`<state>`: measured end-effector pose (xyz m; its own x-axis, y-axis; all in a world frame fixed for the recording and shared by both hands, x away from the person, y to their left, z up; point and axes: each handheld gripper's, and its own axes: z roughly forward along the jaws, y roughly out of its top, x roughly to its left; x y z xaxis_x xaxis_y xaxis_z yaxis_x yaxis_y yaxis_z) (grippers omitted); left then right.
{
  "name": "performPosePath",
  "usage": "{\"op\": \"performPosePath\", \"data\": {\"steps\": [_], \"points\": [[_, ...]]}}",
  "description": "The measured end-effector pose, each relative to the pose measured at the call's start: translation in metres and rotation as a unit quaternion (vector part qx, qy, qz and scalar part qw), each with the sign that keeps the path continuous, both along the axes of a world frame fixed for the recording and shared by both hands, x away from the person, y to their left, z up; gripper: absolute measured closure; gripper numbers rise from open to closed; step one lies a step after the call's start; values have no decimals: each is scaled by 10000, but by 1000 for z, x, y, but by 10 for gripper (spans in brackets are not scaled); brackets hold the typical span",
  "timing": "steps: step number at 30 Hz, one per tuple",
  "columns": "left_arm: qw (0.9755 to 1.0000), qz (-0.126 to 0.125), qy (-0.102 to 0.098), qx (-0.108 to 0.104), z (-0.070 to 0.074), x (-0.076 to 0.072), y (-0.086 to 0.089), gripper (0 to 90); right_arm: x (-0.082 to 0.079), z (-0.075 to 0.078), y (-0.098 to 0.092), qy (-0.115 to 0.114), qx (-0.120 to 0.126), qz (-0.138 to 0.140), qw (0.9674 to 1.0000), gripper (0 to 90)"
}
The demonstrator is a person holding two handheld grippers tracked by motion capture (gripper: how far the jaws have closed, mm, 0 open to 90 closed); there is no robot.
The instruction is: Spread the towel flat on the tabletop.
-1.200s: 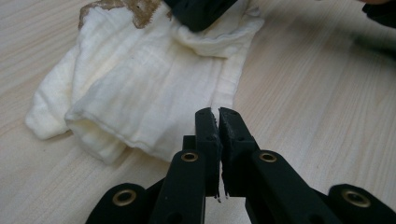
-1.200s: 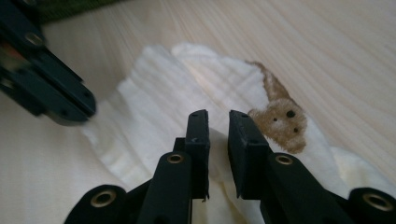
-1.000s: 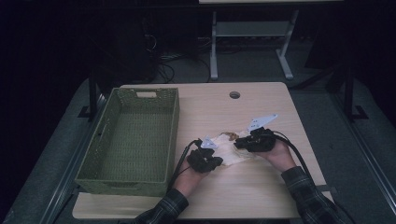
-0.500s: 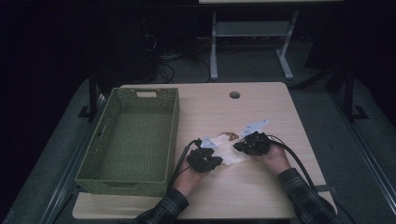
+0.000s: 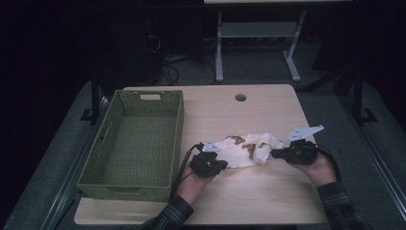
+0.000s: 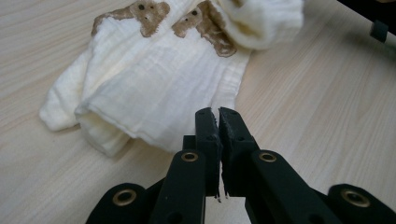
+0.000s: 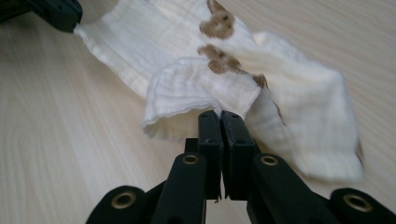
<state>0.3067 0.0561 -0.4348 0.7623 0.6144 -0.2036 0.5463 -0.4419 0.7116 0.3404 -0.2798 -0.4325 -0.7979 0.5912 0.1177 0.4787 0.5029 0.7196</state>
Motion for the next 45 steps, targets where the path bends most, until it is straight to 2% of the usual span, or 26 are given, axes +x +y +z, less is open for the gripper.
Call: {"op": "performPosePath", "data": {"steps": [8, 13, 16, 17, 19, 23, 26, 27, 28, 29, 30, 31, 33, 35, 38, 39, 42, 43, 45], "points": [[9998, 185, 66, -71, 1, -13, 8, 867, -29, -1, -46, 16, 3, -222, 9998, 868], [9997, 239, 30, -7, 2, -25, 12, 866, -51, -4, -67, 83, -36, -284, 9996, 868], [9996, 280, 70, -32, 2, -30, 14, 867, -64, -8, -74, 122, -40, -291, 9995, 868], [9995, 286, 92, -36, 2, -33, 14, 867, -64, -8, -74, 122, -40, -291, 9995, 868], [9995, 279, 109, 74, 1, -41, 13, 866, -77, -13, -79, 195, -47, -293, 9994, 868], [9991, 308, 171, 238, -3, -52, 16, 865, -89, -19, -80, 332, -103, -259, 9991, 868], [9990, 299, 202, 260, -7, -59, 18, 857, -96, -24, -78, 445, -115, -190, 9988, 864], [9991, 283, 158, 263, -7, -60, 18, 845, -96, -25, -78, 430, -145, -164, 9988, 858], [9992, 304, 110, 252, -6, -60, 17, 801, -97, -25, -77, 417, -143, -141, 9989, 804], [9992, 304, 110, 252, -6, -60, 17, 762, -97, -25, -77, 417, -143, -141, 9989, 804], [9992, 321, 64, 246, -5, -59, 17, 762, -96, -24, -77, 393, -110, -137, 9991, 762], [9992, 338, 13, 211, -3, -56, 14, 707, -92, -20, -75, 300, -18, -127, 9995, 724], [9992, 343, -16, 212, -2, -53, 13, 676, -90, -19, -74, 277, 12, -148, 9995, 717], [9990, 362, -91, 244, -1, -43, 8, 661, -78, -14, -68, 156, 52, -157, 9997, 709], [9989, 381, -98, 237, -2, -34, 6, 644, -63, -12, -61, 91, 81, -185, 9998, 708], [9988, 388, -136, 254, -2, -29, 5, 644, -63, -12, -61, 91, 81, -185, 9998, 708], [9983, 429, -214, 321, -1, -14, 1, 618, -43, -10, -51, 36, 167, -175, 9997, 709], [9983, 429, -214, 321, -1, -14, 1, 616, -43, -10, -51, 36, 167, -175, 9997, 709], [9978, 469, -245, 388, -2, -2, -1, 615, -31, -9, -45, -8, 170, -160, 9997, 709]]}}
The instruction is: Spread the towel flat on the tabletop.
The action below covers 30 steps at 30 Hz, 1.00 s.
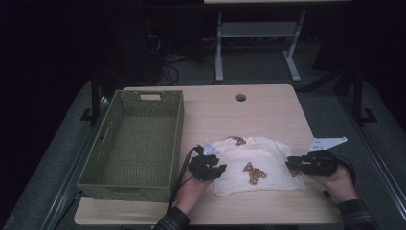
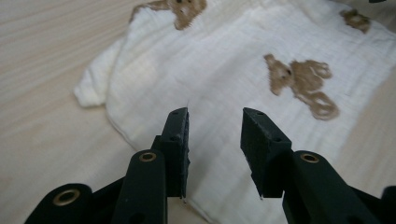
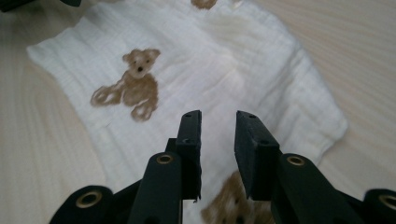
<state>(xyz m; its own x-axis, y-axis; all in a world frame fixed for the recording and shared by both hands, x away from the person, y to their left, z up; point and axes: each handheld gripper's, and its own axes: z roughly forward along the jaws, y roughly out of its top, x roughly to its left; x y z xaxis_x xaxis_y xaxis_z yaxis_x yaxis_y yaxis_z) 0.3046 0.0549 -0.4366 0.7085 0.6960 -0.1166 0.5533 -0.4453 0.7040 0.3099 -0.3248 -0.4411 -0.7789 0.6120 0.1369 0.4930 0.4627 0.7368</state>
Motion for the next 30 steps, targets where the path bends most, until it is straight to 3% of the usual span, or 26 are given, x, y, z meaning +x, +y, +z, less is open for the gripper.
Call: {"op": "performPosePath", "data": {"steps": [8, 15, 18, 20, 25, 26, 29, 30], "points": [[9998, 122, -115, 98, -3, 30, -2, 603, 30, 2, 10, -148, -109, -96, 9998, 710], [9997, 194, -146, 89, -4, 63, -9, 558, 70, 1, 11, -208, -146, -325, 9991, 698], [9996, 226, -153, 47, -5, 73, -10, 547, 84, -1, 16, -110, -162, -337, 9992, 684], [9995, 268, -156, 6, -6, 78, -12, 534, 91, -3, 20, -65, -41, -290, 9995, 677], [9998, 188, -89, -80, -10, 90, -19, 516, 105, -12, 36, 162, 94, -23, 9998, 647], [9998, 188, -95, -67, -12, 92, -21, 531, 107, -13, 39, 179, 76, 1, 9998, 663], [9999, 92, 57, -49, -16, 96, -23, 767, 111, -19, 46, 282, -38, 116, 9995, 841], [9999, 79, 57, -37, -16, 97, -23, 811, 111, -19, 46, 253, -56, 128, 9996, 865]]}}
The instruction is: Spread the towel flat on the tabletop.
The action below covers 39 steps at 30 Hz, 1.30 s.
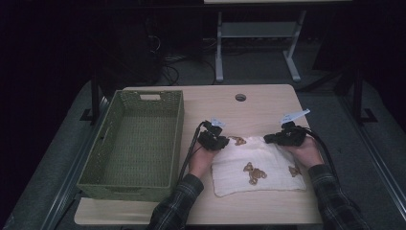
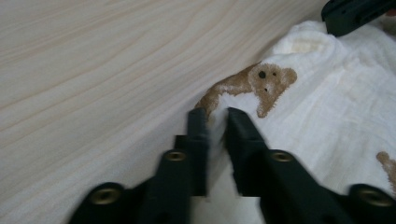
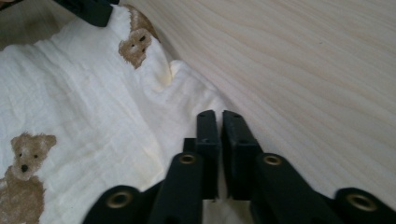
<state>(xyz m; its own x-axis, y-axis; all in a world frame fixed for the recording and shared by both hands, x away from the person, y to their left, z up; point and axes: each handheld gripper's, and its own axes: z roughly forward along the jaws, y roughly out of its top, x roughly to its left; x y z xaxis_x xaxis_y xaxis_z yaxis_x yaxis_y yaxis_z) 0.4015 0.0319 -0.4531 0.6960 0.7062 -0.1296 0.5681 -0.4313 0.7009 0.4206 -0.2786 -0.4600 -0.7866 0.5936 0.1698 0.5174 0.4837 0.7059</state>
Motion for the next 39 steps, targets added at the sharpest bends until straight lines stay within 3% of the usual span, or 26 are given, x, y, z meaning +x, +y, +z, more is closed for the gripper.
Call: {"op": "performPosePath", "data": {"steps": [2, 5, 9, 12, 16, 17, 22, 25, 28, 31, 34, 39], "points": [[10000, -5, 19, -38, 1, 0, 1, 876, -2, 3, -1, -67, 24, -12, 10000, 873], [9997, 29, -141, -201, 13, -5, 3, 883, -9, 15, -7, -319, 189, -99, 9993, 875], [9987, -14, -465, -212, 32, -22, 7, 882, -25, 32, -15, -595, 335, -50, 9977, 878], [9981, -72, -561, -239, 40, -37, 9, 881, -44, 39, -18, -702, 366, 56, 9968, 879], [9982, -240, -532, -141, 41, -54, 7, 881, -63, 39, -19, -706, 337, 136, 9968, 880], [9983, -346, -464, -64, 40, -62, 8, 881, -78, 36, -19, -678, 231, 219, 9972, 880], [9980, -615, -163, 66, 26, -93, 11, 880, -105, 26, -19, -478, 183, 365, 9980, 880], [9974, -709, 68, 117, 15, -103, 11, 878, -117, 17, -17, -251, 103, 412, 9988, 880], [9957, -836, 268, 307, 3, -109, 8, 868, -126, 8, -17, -53, -30, 436, 9990, 880], [9941, -921, 411, 405, -5, -110, 5, 840, -132, -5, -17, 117, -219, 458, 9986, 878], [9947, -872, 361, 406, -1, -109, 6, 782, -132, -5, -19, 126, -170, 468, 9987, 830], [9976, -646, 121, 226, 14, -104, 13, 689, -128, 14, -24, -189, 58, 346, 9992, 776]]}}
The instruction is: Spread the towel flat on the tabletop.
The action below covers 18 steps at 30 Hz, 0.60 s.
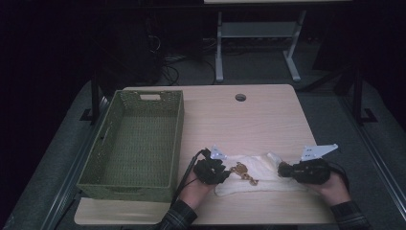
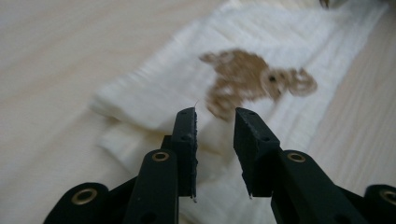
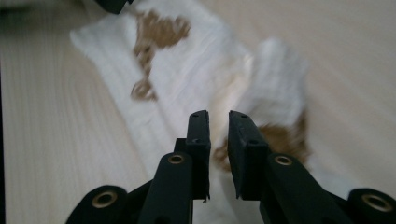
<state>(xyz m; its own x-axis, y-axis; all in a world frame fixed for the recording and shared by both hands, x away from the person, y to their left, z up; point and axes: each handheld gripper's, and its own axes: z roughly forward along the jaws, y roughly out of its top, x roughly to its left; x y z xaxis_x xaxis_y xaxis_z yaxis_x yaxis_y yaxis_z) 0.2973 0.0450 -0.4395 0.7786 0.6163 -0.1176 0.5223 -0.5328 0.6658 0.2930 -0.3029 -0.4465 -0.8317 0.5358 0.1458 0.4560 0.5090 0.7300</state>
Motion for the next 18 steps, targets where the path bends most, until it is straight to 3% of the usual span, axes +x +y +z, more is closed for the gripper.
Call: {"op": "performPosePath", "data": {"steps": [3, 4, 8, 13, 16, 18], "points": [[9997, 166, -134, -73, 5, 5, 4, 671, 10, 8, -5, -174, 140, -168, 9996, 756], [9992, 308, -205, -131, 8, 9, 8, 668, 22, 13, -9, -232, 209, -336, 9989, 715], [9982, 462, -366, -93, 6, 15, 13, 652, 46, 12, -5, -90, 322, -435, 9985, 682], [9983, 449, -356, -42, 1, 16, 12, 639, 67, -1, 6, 163, 231, -383, 9989, 663], [9983, 464, -351, 30, -1, 16, 14, 638, 73, -16, 16, 351, -113, -327, 9988, 660], [9983, 468, -355, 33, -1, 16, 14, 636, 73, -22, 20, 354, -265, -317, 9985, 676]]}}
